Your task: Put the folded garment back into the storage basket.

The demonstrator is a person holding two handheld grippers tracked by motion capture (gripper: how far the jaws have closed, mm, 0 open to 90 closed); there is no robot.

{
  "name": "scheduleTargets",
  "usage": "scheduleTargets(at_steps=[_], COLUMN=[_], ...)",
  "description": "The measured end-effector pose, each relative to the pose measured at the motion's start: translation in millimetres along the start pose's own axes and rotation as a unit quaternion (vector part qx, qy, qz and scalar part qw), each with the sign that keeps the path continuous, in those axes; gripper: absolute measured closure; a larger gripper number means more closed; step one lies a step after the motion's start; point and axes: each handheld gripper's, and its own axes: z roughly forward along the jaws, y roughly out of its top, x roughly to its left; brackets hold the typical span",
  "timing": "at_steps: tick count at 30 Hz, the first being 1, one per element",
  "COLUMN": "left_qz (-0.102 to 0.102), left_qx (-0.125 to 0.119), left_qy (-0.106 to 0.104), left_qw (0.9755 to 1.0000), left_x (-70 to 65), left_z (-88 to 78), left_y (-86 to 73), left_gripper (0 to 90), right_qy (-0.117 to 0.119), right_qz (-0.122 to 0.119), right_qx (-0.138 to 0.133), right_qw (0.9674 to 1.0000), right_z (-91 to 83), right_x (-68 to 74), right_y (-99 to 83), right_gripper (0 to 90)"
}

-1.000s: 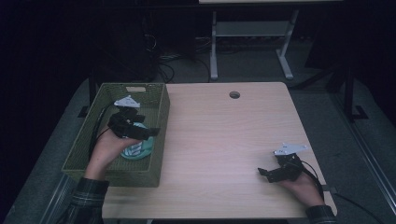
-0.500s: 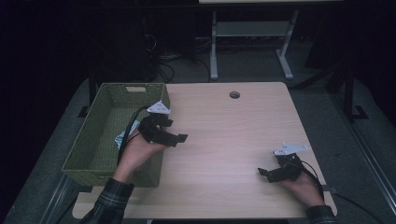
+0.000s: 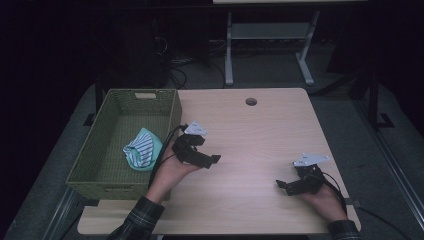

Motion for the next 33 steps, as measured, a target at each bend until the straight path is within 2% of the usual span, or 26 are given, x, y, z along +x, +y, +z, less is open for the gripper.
scheduleTargets(at_steps=[8, 19, 24, 33], left_qz=[0.012, 0.013, 0.012, 0.013], left_qx=[0.012, 0.041, 0.057, 0.071], left_qy=[0.018, 0.029, 0.034, 0.037], left_qw=[0.9997, 0.9986, 0.9977, 0.9967], left_x=[-12.9, -15.9, -14.8, -13.7], left_z=[26.0, 61.3, 69.5, 75.7], left_y=[-12.0, -38.9, -46.8, -53.6], left_gripper=[16.0, 15.9, 15.9, 15.9], right_qy=[0.001, 0.000, 0.000, 0.000], right_qz=[-0.001, -0.001, -0.001, -0.001], right_qx=[0.000, 0.000, 0.000, 0.000], right_qw=[1.0000, 1.0000, 1.0000, 1.0000], right_z=[0.0, 0.1, 0.1, 0.0], right_x=[-0.1, -0.1, -0.2, -0.1], right_y=[0.0, 0.0, 0.0, 0.0], right_gripper=[3.2, 3.3, 3.2, 3.2])
